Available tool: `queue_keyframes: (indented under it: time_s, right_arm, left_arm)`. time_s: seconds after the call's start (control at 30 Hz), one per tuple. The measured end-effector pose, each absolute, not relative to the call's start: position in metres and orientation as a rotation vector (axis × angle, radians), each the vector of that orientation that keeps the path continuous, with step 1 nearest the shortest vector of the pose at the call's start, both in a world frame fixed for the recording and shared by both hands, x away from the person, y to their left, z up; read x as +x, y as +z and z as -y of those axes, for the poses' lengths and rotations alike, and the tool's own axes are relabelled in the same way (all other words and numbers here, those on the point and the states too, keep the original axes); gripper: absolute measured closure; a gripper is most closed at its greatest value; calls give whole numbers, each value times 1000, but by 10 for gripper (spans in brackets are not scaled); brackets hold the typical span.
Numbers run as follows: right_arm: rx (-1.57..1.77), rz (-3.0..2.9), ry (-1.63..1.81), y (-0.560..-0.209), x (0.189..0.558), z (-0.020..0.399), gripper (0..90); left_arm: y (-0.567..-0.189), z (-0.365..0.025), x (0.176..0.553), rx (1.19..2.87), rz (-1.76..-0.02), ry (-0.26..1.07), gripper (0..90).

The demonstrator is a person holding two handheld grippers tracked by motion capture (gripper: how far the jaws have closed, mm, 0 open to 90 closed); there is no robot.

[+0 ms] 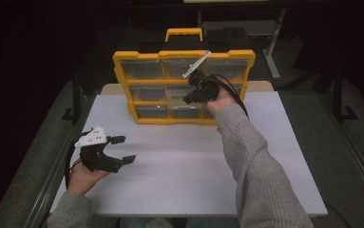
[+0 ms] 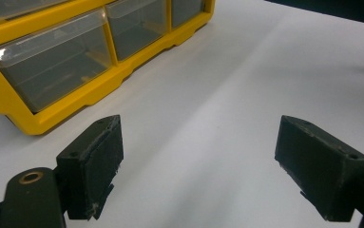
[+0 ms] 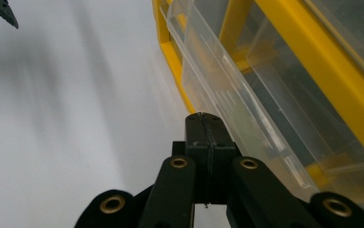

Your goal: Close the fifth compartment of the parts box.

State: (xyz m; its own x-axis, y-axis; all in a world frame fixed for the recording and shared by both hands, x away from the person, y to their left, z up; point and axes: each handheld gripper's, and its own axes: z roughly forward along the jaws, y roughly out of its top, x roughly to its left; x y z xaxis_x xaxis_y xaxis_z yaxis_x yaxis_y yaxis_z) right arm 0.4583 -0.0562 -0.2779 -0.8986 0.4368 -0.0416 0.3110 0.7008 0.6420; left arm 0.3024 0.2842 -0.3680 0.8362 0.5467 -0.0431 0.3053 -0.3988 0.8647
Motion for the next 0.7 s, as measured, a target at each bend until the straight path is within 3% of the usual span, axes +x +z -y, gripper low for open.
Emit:
queue_keyframes:
  time_s: [0.7]
  right_arm:
    - [632, -2697, 984, -277, 464, 58, 888]
  left_arm:
    - [-367, -283, 302, 2021, -624, 306, 163]
